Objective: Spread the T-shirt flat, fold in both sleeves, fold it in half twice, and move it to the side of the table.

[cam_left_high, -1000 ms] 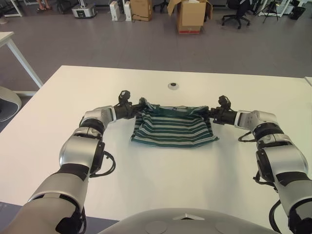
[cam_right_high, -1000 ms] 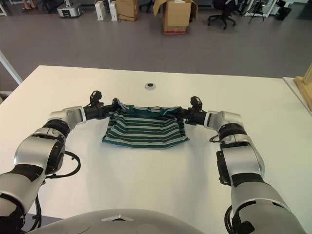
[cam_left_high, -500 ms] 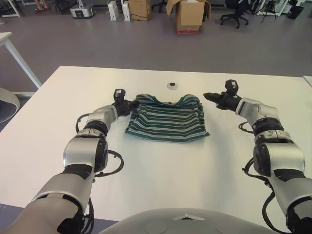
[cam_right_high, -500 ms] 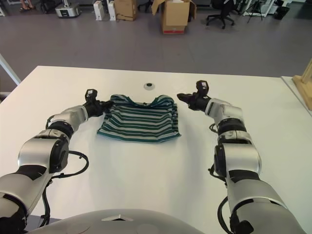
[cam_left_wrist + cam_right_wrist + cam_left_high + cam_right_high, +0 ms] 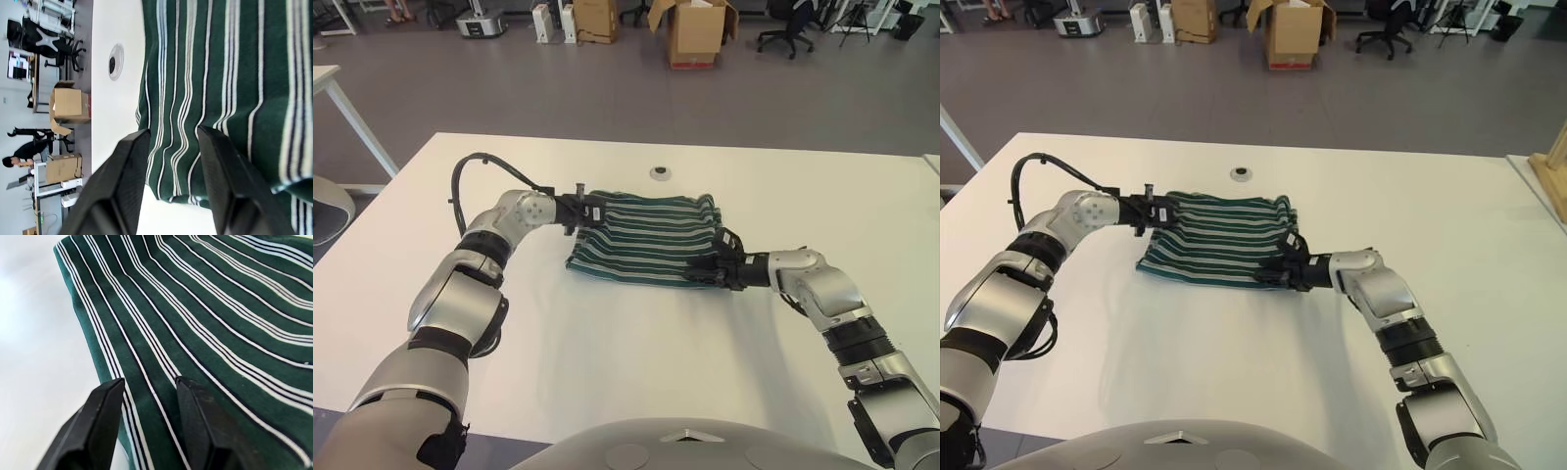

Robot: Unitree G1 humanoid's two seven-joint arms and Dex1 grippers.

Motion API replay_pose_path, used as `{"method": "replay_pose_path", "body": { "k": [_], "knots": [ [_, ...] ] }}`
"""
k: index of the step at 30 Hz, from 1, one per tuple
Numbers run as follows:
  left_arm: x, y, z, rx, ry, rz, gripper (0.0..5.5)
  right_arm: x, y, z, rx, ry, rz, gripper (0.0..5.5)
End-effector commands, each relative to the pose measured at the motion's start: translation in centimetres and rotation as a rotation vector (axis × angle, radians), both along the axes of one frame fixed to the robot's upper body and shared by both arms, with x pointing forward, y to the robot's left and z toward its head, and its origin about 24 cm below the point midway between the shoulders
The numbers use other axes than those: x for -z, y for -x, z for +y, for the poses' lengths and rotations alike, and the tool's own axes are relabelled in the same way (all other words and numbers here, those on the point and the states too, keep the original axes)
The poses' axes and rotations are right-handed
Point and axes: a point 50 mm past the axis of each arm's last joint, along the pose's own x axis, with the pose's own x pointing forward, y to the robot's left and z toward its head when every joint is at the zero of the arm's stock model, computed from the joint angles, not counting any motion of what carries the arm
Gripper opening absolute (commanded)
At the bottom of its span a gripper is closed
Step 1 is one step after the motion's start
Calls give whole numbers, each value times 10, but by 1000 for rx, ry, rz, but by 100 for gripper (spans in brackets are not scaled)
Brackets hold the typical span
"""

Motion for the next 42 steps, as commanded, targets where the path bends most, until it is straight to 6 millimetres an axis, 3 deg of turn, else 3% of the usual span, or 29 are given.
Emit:
{"method": "replay_pose_path", "body": {
  "k": [1,3,6,9,10,13,18,19,21,23,25,28,31,34,36,41,42],
  "knots": [
    [48,23,11,144,-337,70,177,10,-7,-22,75,100,37,195],
    [60,34,21,179,-401,169,177,10,-22,-32,87,195,-9,195],
    [64,62,9,286,-247,492,177,-2,-49,-34,129,205,-100,195],
    [28,88,-38,375,77,752,177,-22,-64,-19,131,66,-155,195],
    [13,92,-56,412,190,746,177,-27,-65,-14,124,14,-157,195],
    [-38,70,-81,331,581,734,177,-43,-66,-6,106,-122,-159,195],
    [-62,35,-44,118,621,573,177,-57,-56,-21,94,-117,-158,195],
    [-57,24,-34,46,538,454,177,-53,-48,-24,81,-82,-130,195],
    [-25,14,-13,-12,225,269,177,-38,-24,-25,46,-53,-42,195],
    [6,19,3,14,-3,218,177,-23,-4,-19,18,-60,37,195],
    [30,27,10,68,-122,208,177,-4,14,-11,13,-66,120,195],
    [46,37,9,153,-123,191,177,22,25,-11,70,45,179,195],
    [48,48,9,224,-61,257,177,31,13,-24,161,160,166,195],
    [49,71,2,245,101,508,177,23,-10,-33,221,174,119,195],
    [41,77,-9,245,230,568,177,12,-14,-33,173,129,101,195],
    [12,63,-9,158,373,475,177,-21,-10,-39,57,21,37,195],
    [-6,55,2,124,407,387,177,-42,-14,-46,95,-19,-24,195]
  ]
}}
